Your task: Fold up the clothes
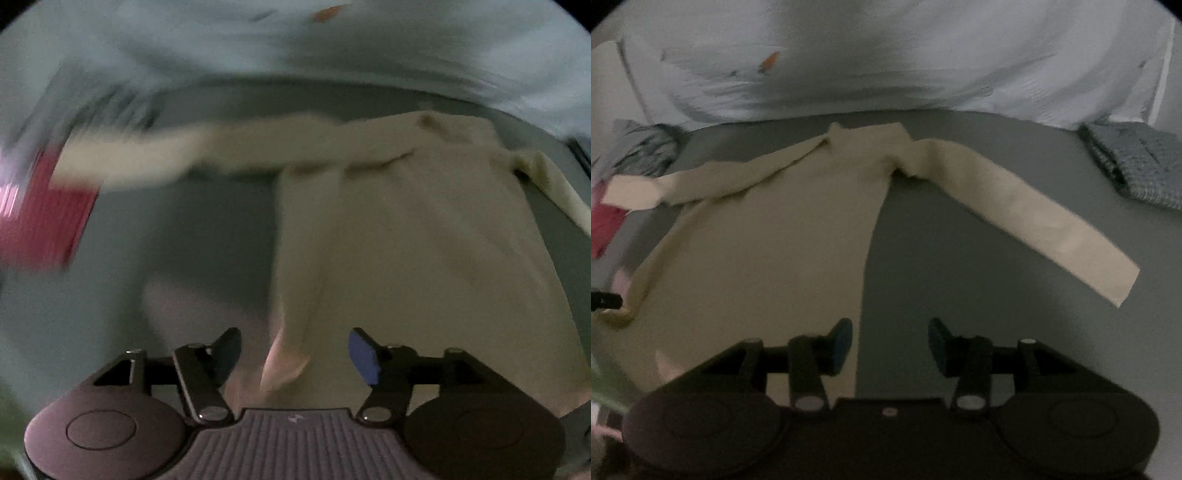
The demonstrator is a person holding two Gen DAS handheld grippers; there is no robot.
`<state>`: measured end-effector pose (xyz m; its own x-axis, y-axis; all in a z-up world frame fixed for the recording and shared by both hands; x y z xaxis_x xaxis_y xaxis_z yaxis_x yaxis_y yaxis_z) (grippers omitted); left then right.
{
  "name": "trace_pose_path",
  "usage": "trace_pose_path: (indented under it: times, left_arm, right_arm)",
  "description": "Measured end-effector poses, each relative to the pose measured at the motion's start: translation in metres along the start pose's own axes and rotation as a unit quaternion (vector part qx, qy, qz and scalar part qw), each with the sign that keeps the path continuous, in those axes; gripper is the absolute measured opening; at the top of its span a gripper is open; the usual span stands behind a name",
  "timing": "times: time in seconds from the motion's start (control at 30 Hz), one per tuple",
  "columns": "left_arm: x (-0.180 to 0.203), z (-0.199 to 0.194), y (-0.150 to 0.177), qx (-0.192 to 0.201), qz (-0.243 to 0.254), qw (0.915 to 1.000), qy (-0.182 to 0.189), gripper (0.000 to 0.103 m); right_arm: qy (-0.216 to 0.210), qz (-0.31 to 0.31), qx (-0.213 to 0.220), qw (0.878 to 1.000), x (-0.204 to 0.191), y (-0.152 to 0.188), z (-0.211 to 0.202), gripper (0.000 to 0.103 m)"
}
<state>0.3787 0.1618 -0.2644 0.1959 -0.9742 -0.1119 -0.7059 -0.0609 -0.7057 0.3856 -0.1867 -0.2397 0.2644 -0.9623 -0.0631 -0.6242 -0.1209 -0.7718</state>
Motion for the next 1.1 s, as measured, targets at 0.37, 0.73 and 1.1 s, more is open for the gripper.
trace_pose_path:
  times: [0.37, 0.73, 1.1]
  left_arm:
    - [0.071, 0.129, -0.112, 0.086, 0.194, 0.9753, 0.062, 0.074]
    - [0.002, 0.186, -0.209, 0.161, 0.150, 0.9754, 0.003, 0.004]
    - [-0.064, 0.252, -0.229, 0.076, 0.003, 0.9964, 0.038, 0.032]
  right_arm:
    - [0.058, 0.015, -0.016, 0.998, 0.004, -0.026, 0.045, 0.048]
    - [0.076, 0.013, -0.016, 0.997, 0.008, -0.069, 0.099, 0.047]
    - [0.022, -0.010, 0.072, 0.997, 0.026, -0.192, 0.249, 0.054]
Point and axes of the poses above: each gripper's, at about its wrist camera, not at the fingertips, and z roughly the way its jaws point, x to its right, y to its underside, the point moved 7 cm from there along z, roughly the way its jaws point, and after that the axes turned 14 degrees about x, right-handed, at the moved point
